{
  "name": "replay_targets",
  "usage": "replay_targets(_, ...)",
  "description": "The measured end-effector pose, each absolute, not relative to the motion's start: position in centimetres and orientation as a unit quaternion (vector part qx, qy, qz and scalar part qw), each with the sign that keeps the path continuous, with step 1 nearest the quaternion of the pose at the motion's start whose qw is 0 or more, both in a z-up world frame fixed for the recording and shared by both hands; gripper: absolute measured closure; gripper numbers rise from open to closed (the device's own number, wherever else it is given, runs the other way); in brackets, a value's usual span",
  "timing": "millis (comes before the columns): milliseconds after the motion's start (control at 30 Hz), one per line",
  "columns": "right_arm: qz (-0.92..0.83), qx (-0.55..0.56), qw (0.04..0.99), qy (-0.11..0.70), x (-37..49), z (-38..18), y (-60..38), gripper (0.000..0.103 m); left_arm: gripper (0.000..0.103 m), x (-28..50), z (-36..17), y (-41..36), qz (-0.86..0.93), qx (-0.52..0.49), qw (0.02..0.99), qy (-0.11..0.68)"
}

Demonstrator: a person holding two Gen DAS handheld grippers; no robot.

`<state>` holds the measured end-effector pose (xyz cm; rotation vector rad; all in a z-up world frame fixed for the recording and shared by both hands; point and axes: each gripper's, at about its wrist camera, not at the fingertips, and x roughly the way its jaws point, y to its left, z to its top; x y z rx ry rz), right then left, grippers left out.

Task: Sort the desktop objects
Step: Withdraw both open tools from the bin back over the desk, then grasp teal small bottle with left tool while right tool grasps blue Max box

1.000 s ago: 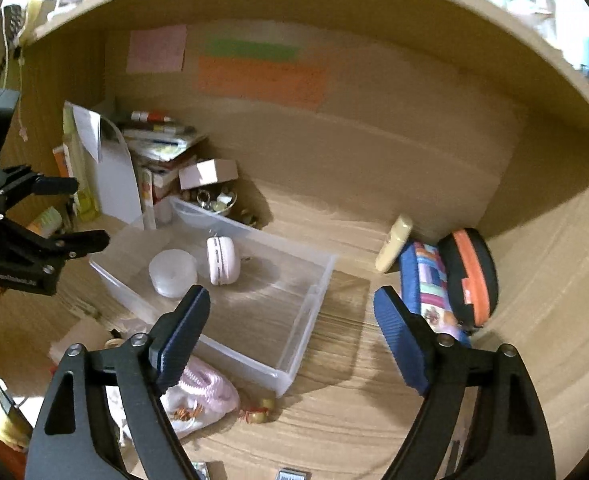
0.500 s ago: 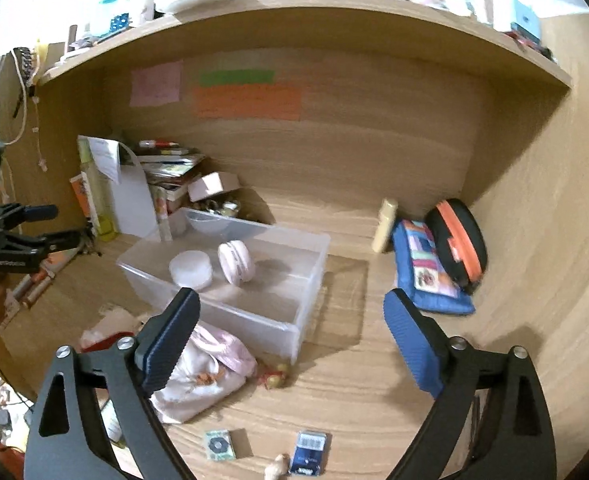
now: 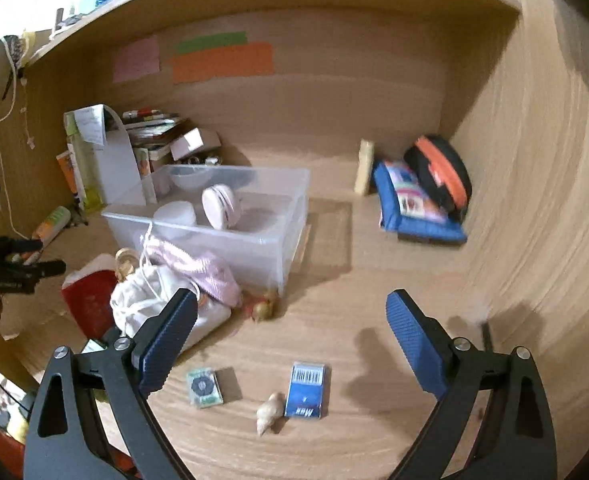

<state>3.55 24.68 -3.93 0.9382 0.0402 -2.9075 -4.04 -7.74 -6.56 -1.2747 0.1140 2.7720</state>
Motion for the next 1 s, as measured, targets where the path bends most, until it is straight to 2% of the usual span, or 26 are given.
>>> replay_targets(300,-0.930,0.368,0.000,-0.025,2.7,-8.4,27.7,0.009,0.008,-4.1,-8.8,-6.0,0.894,-0.440,0.059,0.063)
replay_targets(467,-0.922,0.386,-0.002,-0.014,2.3,-9.8,28.2,0.010,0.008,-4.3,-9.6,-5.4,0.892,-0.443,0.058,0.067)
replay_targets(633,-0.917,0.398,0.013,0.005,1.9,-10.6,27.6,0.029,0.008,-4.7,-10.0,-4.8,0.891,-0.444,0.056,0.075)
replay_targets(800,-0.908,0.417,0.025,0.012,0.8,-11.3,27.6,0.042,0.008,-4.7,-10.3,-4.5,0.894,-0.438,0.040,0.090)
replay_targets(900,-0.905,0.425,0.034,0.017,0.5,-11.6,27.5,0.045,0.009,-4.8,-10.4,-4.3,0.896,-0.432,0.035,0.098)
replay_targets(1000,-0.905,0.423,0.031,0.032,0.3,-11.8,27.1,0.046,0.016,-4.8,-10.6,-4.2,0.897,-0.428,0.037,0.103)
